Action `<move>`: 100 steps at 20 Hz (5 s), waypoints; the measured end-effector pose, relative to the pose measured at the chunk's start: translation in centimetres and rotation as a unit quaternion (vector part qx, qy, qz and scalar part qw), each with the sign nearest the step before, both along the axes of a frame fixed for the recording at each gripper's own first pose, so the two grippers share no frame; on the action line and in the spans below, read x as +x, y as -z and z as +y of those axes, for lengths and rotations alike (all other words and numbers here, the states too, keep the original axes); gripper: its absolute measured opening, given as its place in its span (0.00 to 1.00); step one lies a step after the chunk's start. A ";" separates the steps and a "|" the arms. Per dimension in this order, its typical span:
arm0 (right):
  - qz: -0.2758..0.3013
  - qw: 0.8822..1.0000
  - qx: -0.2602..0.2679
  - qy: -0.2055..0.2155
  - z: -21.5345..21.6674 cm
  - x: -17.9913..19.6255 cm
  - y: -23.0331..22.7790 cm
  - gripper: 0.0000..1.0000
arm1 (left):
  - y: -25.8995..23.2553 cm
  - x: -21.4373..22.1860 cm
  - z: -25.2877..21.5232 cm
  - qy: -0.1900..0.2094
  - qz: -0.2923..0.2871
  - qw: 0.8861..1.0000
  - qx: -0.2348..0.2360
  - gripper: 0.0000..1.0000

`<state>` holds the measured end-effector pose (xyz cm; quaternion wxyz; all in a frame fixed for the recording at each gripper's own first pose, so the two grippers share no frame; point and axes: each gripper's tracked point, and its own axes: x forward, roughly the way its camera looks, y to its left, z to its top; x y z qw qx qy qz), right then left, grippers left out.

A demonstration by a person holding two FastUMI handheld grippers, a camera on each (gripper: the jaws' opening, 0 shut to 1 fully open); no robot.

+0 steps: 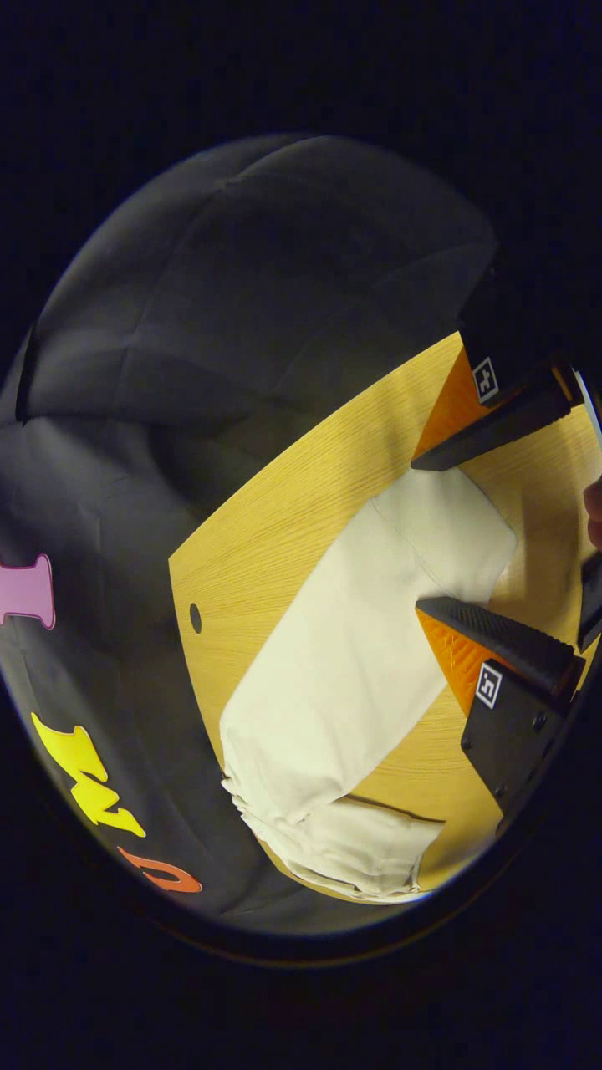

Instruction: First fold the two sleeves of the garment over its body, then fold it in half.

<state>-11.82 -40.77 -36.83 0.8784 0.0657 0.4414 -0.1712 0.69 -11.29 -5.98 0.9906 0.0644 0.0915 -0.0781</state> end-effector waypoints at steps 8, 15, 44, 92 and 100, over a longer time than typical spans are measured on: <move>-0.009 0.999 0.025 0.036 0.5 0.7 0.0 0.39 | -0.8 -0.3 0.3 0.005 -0.012 1.000 0.009 0.98; 0.009 0.998 0.040 0.047 1.1 0.8 -1.1 0.10 | -1.0 -0.5 2.6 -0.012 -0.016 1.000 0.007 0.99; -0.183 0.924 0.040 -0.334 46.3 32.9 -23.8 0.01 | 1.0 -6.7 27.8 -0.244 -0.014 0.969 -0.041 0.99; -0.296 0.850 0.079 -0.429 59.4 13.5 -29.9 0.80 | 15.3 -20.0 38.7 -0.252 0.117 0.961 0.003 0.99; -0.288 0.857 0.052 -0.424 56.0 11.4 -30.6 0.80 | 21.9 -21.1 41.3 -0.227 0.177 0.958 -0.001 0.99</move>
